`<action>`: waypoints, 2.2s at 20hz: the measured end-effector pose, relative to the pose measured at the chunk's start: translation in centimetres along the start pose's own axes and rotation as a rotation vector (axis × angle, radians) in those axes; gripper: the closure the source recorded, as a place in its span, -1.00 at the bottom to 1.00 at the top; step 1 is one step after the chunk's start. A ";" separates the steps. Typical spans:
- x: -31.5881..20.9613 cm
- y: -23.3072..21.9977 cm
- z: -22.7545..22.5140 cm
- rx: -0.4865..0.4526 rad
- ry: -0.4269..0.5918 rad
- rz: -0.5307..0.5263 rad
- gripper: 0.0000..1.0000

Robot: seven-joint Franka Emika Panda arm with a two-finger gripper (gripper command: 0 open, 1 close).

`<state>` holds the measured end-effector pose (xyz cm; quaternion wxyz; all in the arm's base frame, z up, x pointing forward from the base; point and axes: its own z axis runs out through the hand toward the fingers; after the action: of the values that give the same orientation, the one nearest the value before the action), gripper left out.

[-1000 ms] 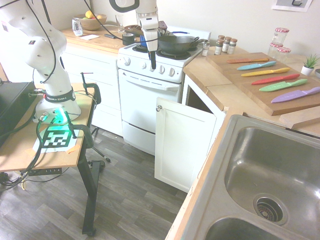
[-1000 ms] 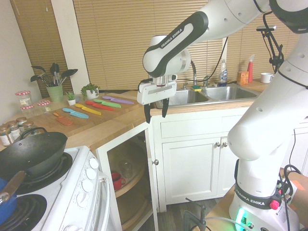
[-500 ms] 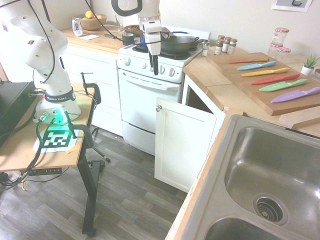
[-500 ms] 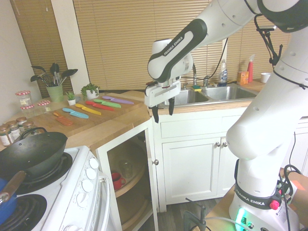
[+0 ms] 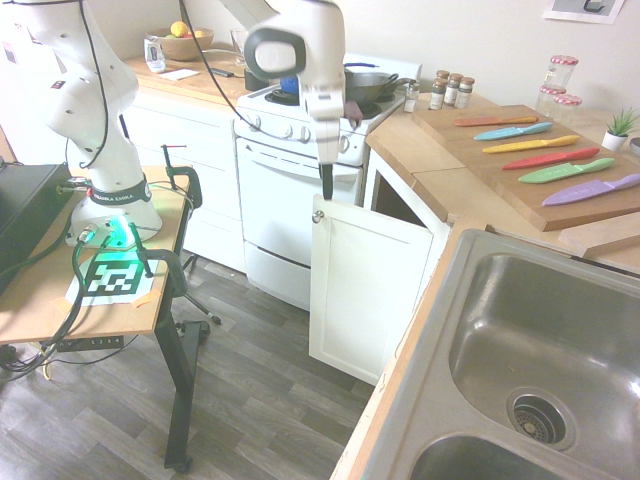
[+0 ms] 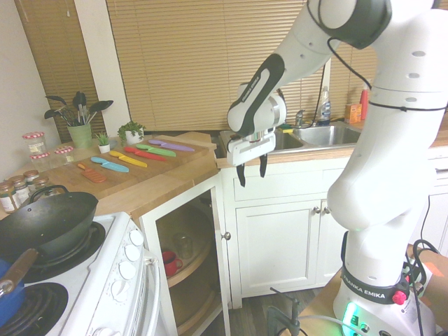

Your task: Close the cabinet

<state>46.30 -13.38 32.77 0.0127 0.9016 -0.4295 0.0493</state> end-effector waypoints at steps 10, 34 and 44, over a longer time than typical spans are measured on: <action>3.0 -3.6 12.8 -0.010 -0.134 0.014 -1.00; 1.5 -6.3 13.8 -0.018 -0.130 -0.068 1.00; 0.9 -6.9 13.8 -0.027 -0.120 -0.096 1.00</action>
<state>53.33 -10.64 19.28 0.0013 0.9222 -0.3865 -0.0115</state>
